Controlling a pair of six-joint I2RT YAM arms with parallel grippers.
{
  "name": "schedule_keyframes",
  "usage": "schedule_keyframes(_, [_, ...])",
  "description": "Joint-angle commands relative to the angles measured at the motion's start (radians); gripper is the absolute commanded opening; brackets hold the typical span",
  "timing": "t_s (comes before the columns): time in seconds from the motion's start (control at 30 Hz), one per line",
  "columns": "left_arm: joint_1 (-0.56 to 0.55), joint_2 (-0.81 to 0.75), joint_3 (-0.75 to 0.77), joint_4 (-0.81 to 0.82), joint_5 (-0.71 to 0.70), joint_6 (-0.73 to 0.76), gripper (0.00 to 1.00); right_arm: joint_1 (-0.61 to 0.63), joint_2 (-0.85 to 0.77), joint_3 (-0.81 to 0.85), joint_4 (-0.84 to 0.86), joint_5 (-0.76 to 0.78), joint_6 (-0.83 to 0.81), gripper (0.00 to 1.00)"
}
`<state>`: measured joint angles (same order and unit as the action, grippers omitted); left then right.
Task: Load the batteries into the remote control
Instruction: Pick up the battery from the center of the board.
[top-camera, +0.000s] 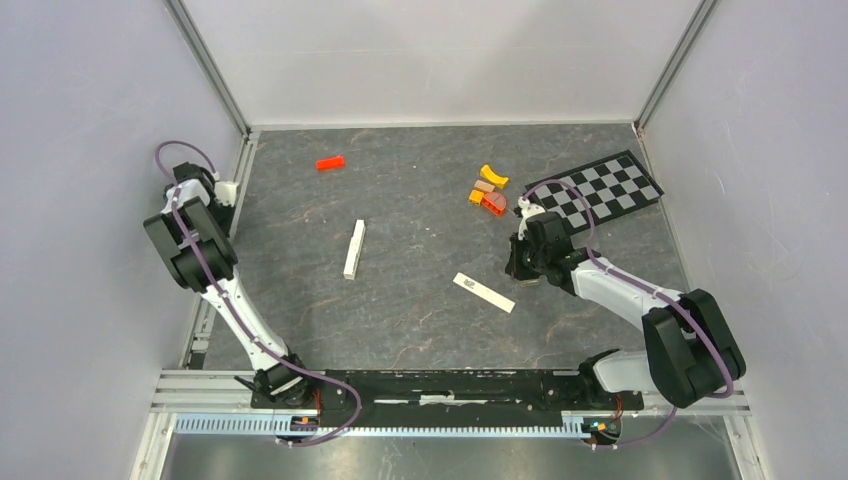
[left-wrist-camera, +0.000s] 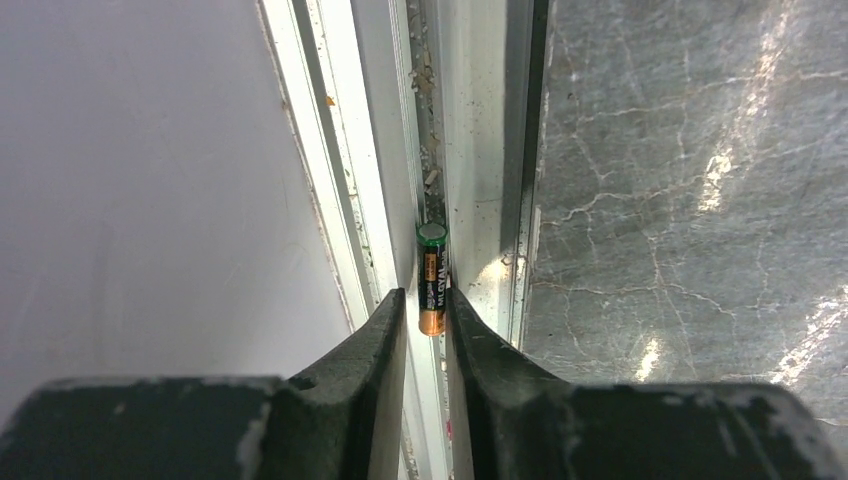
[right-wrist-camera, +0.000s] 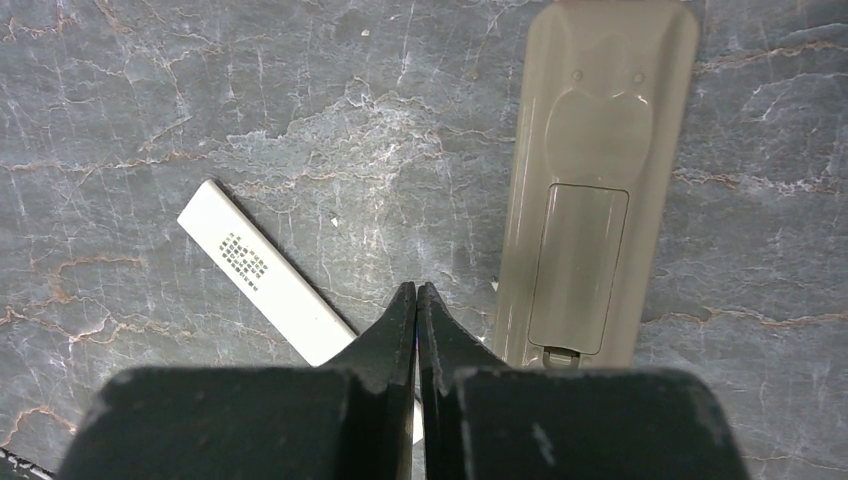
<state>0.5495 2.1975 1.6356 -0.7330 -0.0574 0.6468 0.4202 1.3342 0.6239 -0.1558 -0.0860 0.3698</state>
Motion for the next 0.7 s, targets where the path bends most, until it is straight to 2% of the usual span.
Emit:
schedule_keyframes(0.0, [0.011, 0.048, 0.018, -0.034, 0.054, -0.005, 0.26, -0.006, -0.024, -0.003, 0.014, 0.024, -0.007, 0.04])
schedule_keyframes(0.17, [0.013, 0.050, 0.018, -0.037, 0.054, -0.004, 0.22, -0.009, -0.027, -0.004, 0.013, 0.029, -0.007, 0.04])
schedule_keyframes(0.47, [0.012, 0.032, 0.029, -0.037, 0.054, -0.017, 0.06, -0.014, -0.038, -0.007, 0.015, 0.037, -0.008, 0.03])
schedule_keyframes(0.67, [0.008, 0.016, 0.073, -0.055, 0.085, -0.032, 0.02, -0.017, -0.049, -0.015, 0.019, 0.038, -0.005, 0.03])
